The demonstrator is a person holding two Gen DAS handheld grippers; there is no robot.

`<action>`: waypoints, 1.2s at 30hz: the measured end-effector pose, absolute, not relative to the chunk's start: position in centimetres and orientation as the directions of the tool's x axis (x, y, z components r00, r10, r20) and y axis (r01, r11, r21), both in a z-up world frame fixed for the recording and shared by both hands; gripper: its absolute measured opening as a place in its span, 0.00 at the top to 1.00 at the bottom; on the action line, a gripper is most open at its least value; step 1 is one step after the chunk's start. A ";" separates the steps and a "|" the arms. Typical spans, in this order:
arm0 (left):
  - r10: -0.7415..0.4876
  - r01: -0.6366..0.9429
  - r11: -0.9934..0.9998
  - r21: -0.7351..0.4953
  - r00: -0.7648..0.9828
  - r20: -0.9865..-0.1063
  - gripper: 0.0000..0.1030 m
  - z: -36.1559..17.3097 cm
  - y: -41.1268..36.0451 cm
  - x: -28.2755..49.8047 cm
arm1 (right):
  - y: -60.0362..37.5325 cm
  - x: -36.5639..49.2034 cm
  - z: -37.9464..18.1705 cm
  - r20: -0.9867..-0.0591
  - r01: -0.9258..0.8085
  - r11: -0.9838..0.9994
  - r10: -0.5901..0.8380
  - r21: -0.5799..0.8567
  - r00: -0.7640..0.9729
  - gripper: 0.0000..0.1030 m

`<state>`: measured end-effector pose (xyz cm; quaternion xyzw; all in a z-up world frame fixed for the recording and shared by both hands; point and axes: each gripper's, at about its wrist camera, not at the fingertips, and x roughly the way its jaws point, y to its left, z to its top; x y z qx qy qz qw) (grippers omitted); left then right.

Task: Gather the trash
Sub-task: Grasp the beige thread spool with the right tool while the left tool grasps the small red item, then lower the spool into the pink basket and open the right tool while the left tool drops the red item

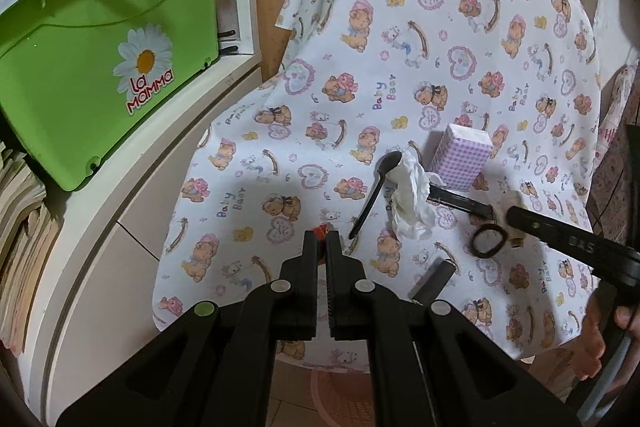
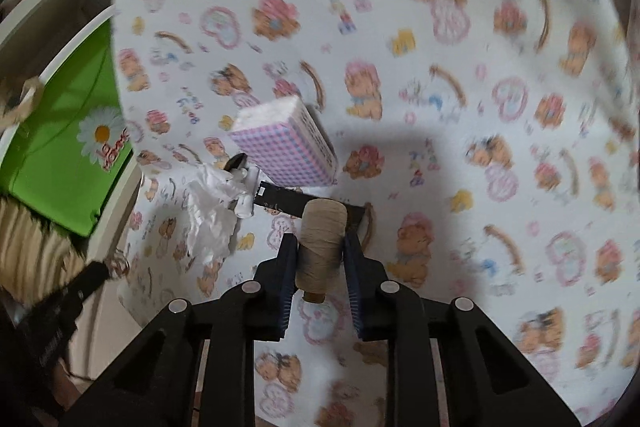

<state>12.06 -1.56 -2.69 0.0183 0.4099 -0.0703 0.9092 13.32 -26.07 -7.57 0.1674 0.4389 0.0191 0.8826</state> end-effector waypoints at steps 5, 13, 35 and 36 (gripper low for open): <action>-0.118 0.148 0.989 -0.027 0.653 -0.748 0.97 -2.6 -1.6 11.5 | -25.9 11.6 -6.7 -0.793 0.096 0.993 -0.001 0.072 0.609 0.76; -0.120 0.171 0.985 -0.005 0.670 -0.732 0.97 -2.0 -2.2 10.1 | -28.3 9.0 -6.8 -0.807 0.109 0.984 0.048 0.138 0.588 0.76; -0.325 0.349 0.921 -0.172 0.447 -0.833 0.97 -6.2 -4.4 2.7 | -21.2 -1.2 -6.4 -0.803 -0.087 0.978 0.205 0.190 0.559 0.75; -0.338 0.349 0.917 -0.195 0.416 -0.844 0.97 -6.8 -4.6 2.8 | -21.1 -1.2 -6.9 -0.809 -0.085 0.977 0.211 0.197 0.548 0.75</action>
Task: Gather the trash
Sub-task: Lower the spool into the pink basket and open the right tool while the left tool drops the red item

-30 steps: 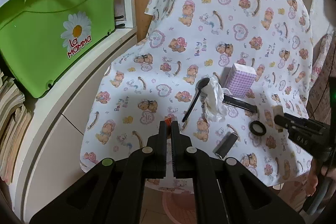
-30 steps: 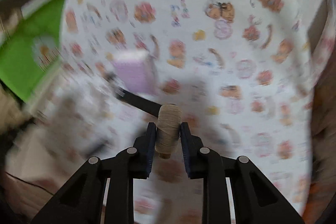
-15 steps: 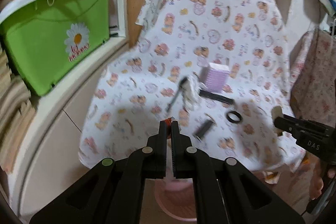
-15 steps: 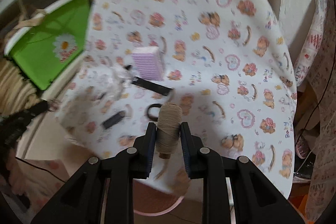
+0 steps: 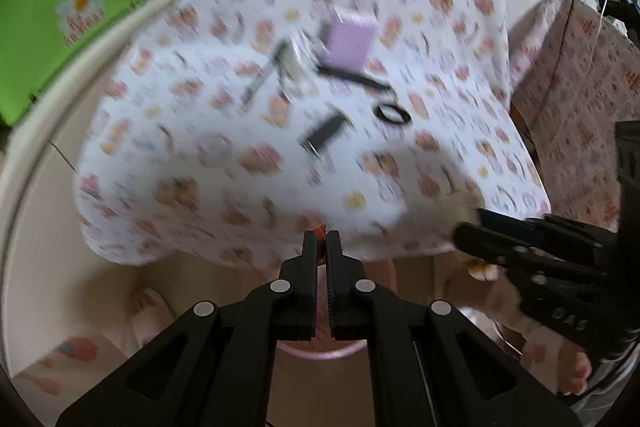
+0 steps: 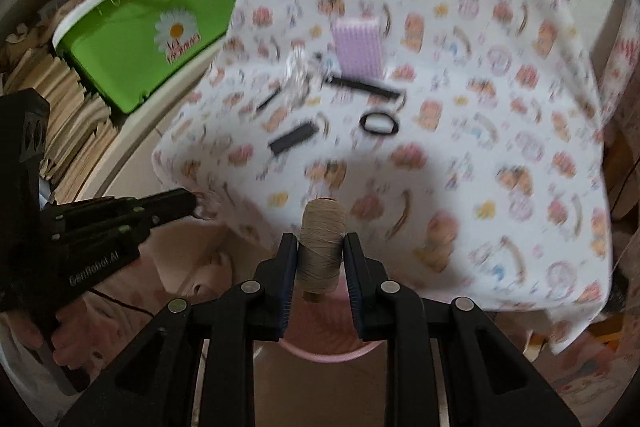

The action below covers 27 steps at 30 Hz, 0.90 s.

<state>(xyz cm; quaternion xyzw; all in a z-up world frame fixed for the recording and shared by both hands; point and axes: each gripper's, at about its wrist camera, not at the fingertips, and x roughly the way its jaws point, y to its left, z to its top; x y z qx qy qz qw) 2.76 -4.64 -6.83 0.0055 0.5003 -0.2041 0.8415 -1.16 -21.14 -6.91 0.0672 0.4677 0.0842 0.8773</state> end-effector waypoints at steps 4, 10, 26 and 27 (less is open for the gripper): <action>-0.372 0.325 0.906 -0.271 0.308 -0.876 0.97 -8.9 -4.8 3.3 | -20.8 -0.9 -9.0 -0.843 -0.085 0.975 0.218 0.203 0.491 0.75; -0.300 0.286 0.930 -0.230 0.233 -0.925 0.97 -13.4 -5.2 4.2 | -20.6 -0.2 -13.7 -0.900 -0.039 0.979 0.200 0.201 0.386 0.75; -0.211 0.219 0.956 -0.194 0.059 -0.976 0.88 -21.5 -4.2 4.3 | -18.8 0.9 -24.8 -0.977 -0.046 0.992 0.121 0.115 0.177 0.75; -0.209 0.213 0.958 -0.191 0.065 -0.976 0.77 -21.4 -4.1 4.4 | -18.9 0.8 -25.0 -0.977 -0.044 0.993 0.117 0.111 0.177 0.75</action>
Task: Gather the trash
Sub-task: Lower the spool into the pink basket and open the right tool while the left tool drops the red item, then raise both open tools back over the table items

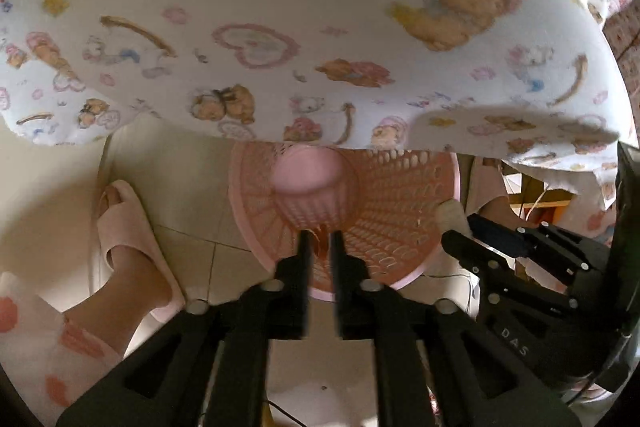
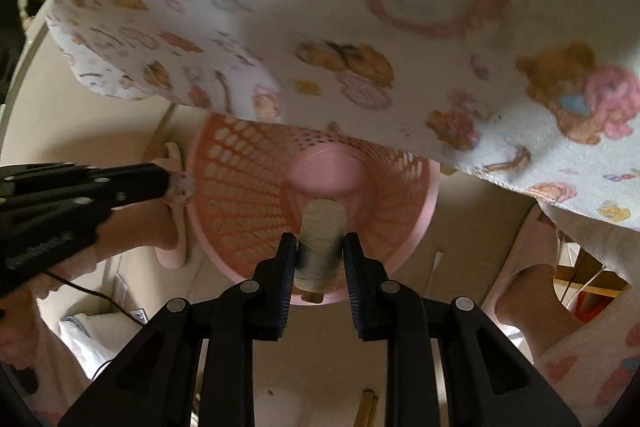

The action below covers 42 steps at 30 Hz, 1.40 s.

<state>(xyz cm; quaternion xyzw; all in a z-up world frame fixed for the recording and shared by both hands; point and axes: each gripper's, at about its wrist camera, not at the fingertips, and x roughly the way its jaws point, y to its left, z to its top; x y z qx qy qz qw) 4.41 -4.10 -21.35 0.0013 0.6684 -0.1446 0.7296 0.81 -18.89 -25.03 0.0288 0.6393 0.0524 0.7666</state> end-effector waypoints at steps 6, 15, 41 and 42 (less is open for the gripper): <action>-0.185 0.215 0.966 -0.147 0.168 -0.968 0.49 -18.6 -3.9 4.7 | -19.5 1.2 -23.9 -0.970 -0.023 0.993 0.119 0.117 0.211 0.63; -0.162 0.214 0.974 -0.075 0.421 -0.892 0.31 -11.7 -2.8 4.2 | -19.7 0.3 -17.4 -0.912 -0.054 0.996 0.087 0.072 0.400 0.44; -0.106 0.205 0.977 0.061 0.712 -0.694 0.01 0.6 -3.0 7.2 | -23.8 1.7 0.2 -0.619 -0.020 0.999 -0.008 -0.039 0.785 0.17; -0.107 0.206 0.977 0.063 0.721 -0.685 0.01 0.9 -3.1 7.7 | -24.1 2.1 0.6 -0.612 -0.020 0.999 -0.013 -0.046 0.790 0.17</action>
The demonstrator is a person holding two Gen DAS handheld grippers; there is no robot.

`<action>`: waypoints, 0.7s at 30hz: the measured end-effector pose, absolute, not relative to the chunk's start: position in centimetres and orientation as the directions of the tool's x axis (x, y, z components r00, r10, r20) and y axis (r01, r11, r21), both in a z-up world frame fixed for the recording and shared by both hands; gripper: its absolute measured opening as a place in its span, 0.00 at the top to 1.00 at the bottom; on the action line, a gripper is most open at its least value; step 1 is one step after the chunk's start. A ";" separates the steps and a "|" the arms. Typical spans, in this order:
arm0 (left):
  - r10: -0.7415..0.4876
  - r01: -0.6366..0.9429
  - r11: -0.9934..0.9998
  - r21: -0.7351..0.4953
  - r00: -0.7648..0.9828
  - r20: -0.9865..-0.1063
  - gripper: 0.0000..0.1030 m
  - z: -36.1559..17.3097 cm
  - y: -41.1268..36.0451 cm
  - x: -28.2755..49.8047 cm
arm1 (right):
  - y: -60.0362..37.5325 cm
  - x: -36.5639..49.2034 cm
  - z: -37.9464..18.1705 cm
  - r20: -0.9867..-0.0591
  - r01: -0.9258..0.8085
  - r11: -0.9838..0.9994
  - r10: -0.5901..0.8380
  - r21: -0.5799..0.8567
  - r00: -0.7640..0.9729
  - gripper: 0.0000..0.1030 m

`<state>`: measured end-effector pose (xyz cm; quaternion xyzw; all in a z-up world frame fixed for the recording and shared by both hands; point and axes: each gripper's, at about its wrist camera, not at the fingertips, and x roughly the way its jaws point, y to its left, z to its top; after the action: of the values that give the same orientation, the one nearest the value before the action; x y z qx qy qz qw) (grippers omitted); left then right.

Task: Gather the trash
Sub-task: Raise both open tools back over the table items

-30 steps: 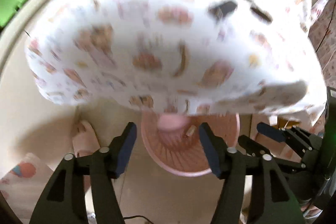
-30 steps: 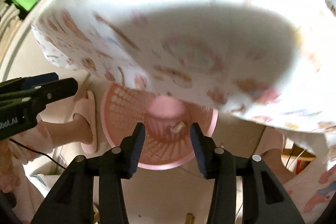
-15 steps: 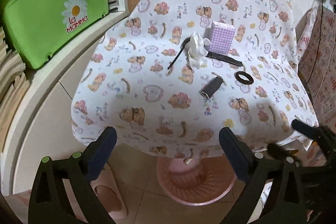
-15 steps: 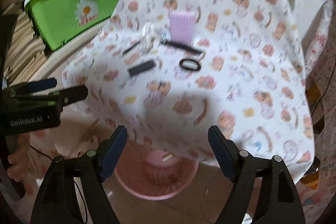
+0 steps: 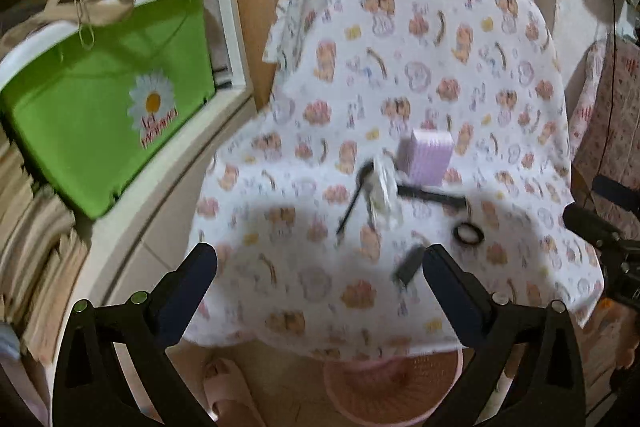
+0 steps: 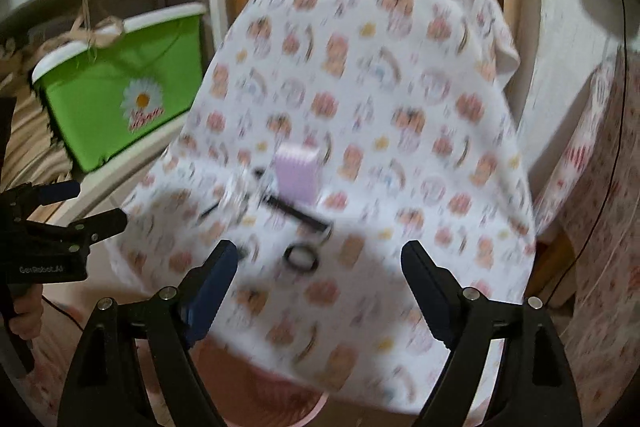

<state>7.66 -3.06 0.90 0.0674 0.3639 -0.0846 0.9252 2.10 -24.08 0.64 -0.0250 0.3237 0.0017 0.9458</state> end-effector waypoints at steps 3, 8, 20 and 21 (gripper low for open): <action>-0.139 0.232 0.971 0.049 0.725 -0.675 0.01 1.0 -3.3 8.8 | -24.8 3.4 1.3 -0.605 -0.014 0.998 -0.026 -0.061 0.796 0.17; -0.177 0.258 0.966 0.013 0.695 -0.697 0.01 -2.0 -3.6 9.8 | -26.0 4.7 -0.5 -0.616 0.014 0.999 -0.030 -0.031 0.787 0.17; -0.198 0.336 0.940 0.052 0.667 -0.718 0.02 -5.0 -7.8 9.6 | -27.3 6.4 -3.7 -0.675 0.063 0.998 -0.061 -0.022 0.735 0.17; -0.212 0.352 0.935 0.049 0.662 -0.719 0.04 -5.2 -8.3 9.6 | -27.3 6.6 -3.7 -0.677 0.064 0.998 -0.062 -0.022 0.733 0.17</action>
<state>9.64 -8.29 -5.15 0.0921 0.3803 -0.1554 0.9070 6.59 -27.33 -3.69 0.0016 0.3635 -0.0339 0.9310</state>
